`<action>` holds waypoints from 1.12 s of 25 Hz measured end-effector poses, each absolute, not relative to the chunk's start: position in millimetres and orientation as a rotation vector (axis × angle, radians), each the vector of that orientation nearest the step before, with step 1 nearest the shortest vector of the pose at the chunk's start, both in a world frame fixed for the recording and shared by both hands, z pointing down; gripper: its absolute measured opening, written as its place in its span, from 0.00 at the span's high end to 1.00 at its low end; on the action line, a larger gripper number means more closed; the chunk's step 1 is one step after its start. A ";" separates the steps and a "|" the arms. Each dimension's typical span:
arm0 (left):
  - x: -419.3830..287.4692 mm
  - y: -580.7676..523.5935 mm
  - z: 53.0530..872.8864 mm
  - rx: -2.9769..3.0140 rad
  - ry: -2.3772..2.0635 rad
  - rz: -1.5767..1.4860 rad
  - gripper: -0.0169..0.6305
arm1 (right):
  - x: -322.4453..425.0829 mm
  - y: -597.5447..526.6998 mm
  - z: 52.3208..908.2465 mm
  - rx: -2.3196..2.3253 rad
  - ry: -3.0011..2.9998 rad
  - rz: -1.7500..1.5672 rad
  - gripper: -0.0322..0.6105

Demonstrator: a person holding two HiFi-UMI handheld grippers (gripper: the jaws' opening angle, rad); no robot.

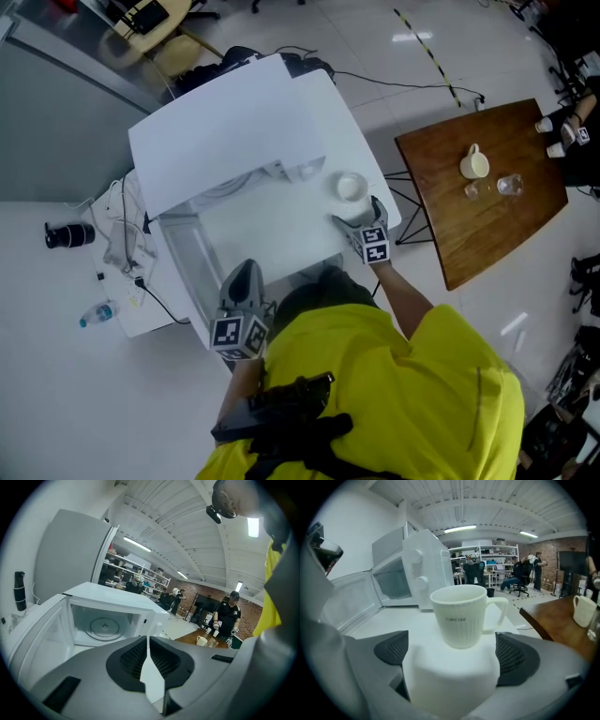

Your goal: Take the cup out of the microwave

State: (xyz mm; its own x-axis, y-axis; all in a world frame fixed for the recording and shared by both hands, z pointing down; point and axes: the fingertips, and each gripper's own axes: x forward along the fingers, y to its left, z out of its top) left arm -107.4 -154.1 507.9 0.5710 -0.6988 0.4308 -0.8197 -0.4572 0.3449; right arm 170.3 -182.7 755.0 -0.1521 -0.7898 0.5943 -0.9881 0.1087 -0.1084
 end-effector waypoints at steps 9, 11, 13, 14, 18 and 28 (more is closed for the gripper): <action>-112.4 -176.6 460.4 2.350 -1.283 0.254 0.96 | 115.8 -162.0 479.1 1.741 -2.376 0.344 0.50; -123.0 -179.0 439.9 2.371 -1.320 0.214 0.96 | 105.8 -175.9 423.0 1.737 -2.445 0.265 0.66; -137.9 -177.8 420.7 2.376 -1.365 0.174 0.96 | 95.5 -183.3 379.8 1.749 -2.515 0.235 0.68; -146.2 -176.0 411.9 2.374 -1.388 0.156 0.96 | 89.9 -183.9 363.0 1.757 -2.548 0.226 0.80; -178.8 -161.9 381.9 2.362 -1.475 0.102 0.96 | 59.9 -173.4 335.9 1.702 -2.640 0.250 0.94; -226.3 -143.3 365.3 2.353 -1.591 0.075 0.96 | 2.1 -160.1 342.9 1.504 -2.712 0.281 0.94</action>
State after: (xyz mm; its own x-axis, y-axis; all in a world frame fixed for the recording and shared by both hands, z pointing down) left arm -226.3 -143.3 365.3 0.3857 -0.8987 0.2086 -0.9144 -0.3423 0.2161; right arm 2.1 -160.1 342.9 -0.5332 -0.8386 0.1115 -0.8436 0.5173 -0.1439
